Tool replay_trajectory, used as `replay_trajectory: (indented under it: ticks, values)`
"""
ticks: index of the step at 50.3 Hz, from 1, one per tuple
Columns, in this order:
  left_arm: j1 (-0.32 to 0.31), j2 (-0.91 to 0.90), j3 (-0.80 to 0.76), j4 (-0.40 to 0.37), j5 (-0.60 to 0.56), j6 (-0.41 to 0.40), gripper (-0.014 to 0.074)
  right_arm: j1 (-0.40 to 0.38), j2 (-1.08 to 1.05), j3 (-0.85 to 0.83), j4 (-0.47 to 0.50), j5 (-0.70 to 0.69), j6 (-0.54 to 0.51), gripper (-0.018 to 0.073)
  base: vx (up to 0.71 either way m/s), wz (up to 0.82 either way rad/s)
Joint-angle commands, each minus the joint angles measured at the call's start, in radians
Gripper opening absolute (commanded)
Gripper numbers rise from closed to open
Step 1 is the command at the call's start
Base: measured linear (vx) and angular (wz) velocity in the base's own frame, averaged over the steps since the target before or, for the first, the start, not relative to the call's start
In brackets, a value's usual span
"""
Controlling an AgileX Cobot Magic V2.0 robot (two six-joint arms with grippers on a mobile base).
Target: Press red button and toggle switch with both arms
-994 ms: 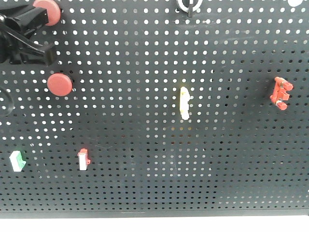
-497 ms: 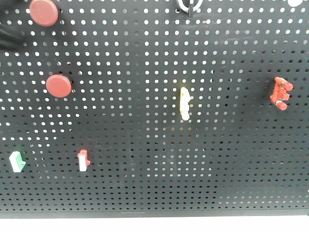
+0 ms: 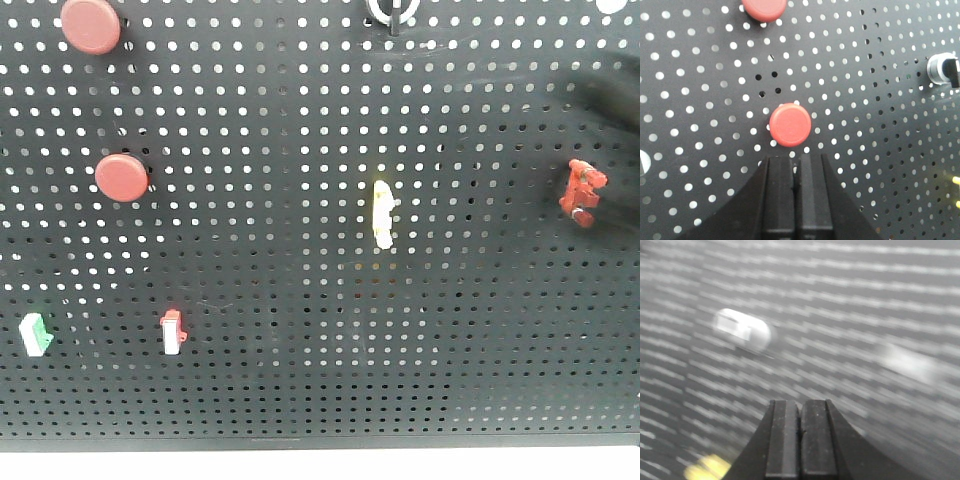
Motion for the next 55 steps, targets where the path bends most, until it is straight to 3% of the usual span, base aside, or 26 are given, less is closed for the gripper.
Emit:
replay_trajectory:
  ticks: [1, 10, 24, 55]
  values:
    - [-0.005, -0.014, -0.025, -0.013, -0.087, -0.004, 0.0002, 0.054, 0.066, -0.119, -0.004, -0.071, -0.008, -0.0003, 0.00, 0.00]
    - [-0.004, -0.014, -0.025, -0.013, -0.121, -0.004, 0.0002, 0.109, 0.200, -0.265, -0.004, -0.034, -0.007, -0.0003, 0.00, 0.00]
    - [-0.004, -0.013, -0.025, -0.013, -0.124, -0.004, 0.0002, 0.109, 0.297, -0.394, 0.011, -0.020, 0.007, -0.0003, 0.00, 0.00]
    - [-0.004, -0.010, -0.025, -0.013, -0.138, -0.004, 0.0002, 0.069, 0.325, -0.402, 0.031, -0.006, 0.027, -0.0003, 0.00, 0.00]
